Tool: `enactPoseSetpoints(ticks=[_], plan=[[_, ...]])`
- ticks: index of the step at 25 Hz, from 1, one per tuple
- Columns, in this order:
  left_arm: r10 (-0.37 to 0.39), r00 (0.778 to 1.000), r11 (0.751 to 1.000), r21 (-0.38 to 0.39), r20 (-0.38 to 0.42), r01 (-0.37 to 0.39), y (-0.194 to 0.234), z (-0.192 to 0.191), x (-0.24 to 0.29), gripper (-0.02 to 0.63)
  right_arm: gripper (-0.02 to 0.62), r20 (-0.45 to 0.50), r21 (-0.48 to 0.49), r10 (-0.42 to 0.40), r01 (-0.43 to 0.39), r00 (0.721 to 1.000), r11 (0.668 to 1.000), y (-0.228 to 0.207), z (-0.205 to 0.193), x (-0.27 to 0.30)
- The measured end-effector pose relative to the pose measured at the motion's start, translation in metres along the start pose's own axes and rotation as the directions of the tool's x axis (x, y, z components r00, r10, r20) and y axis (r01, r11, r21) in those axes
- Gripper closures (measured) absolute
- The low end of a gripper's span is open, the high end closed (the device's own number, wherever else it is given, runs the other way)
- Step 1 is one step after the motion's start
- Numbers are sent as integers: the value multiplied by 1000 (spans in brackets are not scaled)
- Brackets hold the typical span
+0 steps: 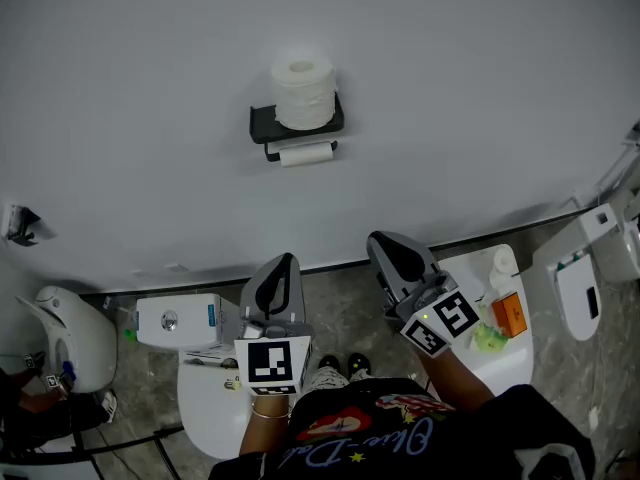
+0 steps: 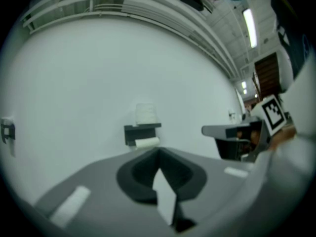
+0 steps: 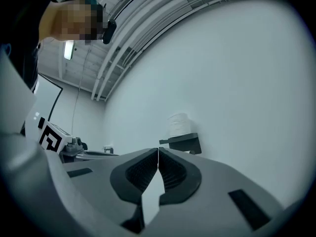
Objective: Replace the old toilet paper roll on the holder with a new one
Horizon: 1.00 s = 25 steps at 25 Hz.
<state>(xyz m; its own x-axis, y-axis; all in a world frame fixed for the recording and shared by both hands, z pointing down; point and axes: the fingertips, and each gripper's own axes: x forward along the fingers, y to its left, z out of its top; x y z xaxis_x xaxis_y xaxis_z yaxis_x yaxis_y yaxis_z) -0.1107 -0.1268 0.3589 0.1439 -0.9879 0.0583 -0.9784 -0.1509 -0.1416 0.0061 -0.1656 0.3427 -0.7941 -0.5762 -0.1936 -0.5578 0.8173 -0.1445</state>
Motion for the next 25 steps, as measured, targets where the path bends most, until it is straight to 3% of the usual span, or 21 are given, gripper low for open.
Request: enactPoseSetpoints(ticks=[7,9,11,12,13,15,16,17,19,21,22,23,25], plan=[[-14,1000,1000,-9,-6,14,21,-1,27,608,584,-1,-11,9,-9,1000,1000,-11,1,30],[-31,999,996,-79,-19,30,23,-13,39,609,583,-6,5,6,-6,1000,1000,-14,-2,33],[-50,999,963,-265,-21,42,28,-33,56,607,584,-10,4,-6,6,1000,1000,-18,-4,32],[-57,998,913,-404,-3,51,31,-42,67,607,583,-12,0,-15,15,1000,1000,-21,-3,31],[-60,998,832,-550,34,69,36,-48,78,606,584,-13,-3,-23,23,1000,1000,-24,-2,30],[-45,988,616,-775,145,142,44,-49,103,604,583,-13,-11,-36,36,999,999,-30,1,28],[-30,980,514,-837,199,186,47,-46,116,559,584,-13,-18,-43,42,999,999,-32,4,28],[-13,971,428,-876,241,223,49,-43,128,536,583,-11,-26,-50,50,999,998,-35,6,27],[27,955,295,-915,297,276,56,-37,150,468,583,-7,-37,-64,64,998,997,-39,10,26],[74,940,185,-931,332,315,64,-34,168,442,584,-4,-46,-77,77,997,996,-43,14,25],[93,935,145,-934,341,326,68,-34,176,423,584,-3,-50,-84,83,996,995,-45,15,24],[106,933,122,-936,344,332,72,-35,184,419,584,-4,-53,-90,90,996,995,-47,16,23],[119,932,100,-938,343,332,79,-39,198,408,584,-9,-57,-103,103,995,993,-50,16,21]])
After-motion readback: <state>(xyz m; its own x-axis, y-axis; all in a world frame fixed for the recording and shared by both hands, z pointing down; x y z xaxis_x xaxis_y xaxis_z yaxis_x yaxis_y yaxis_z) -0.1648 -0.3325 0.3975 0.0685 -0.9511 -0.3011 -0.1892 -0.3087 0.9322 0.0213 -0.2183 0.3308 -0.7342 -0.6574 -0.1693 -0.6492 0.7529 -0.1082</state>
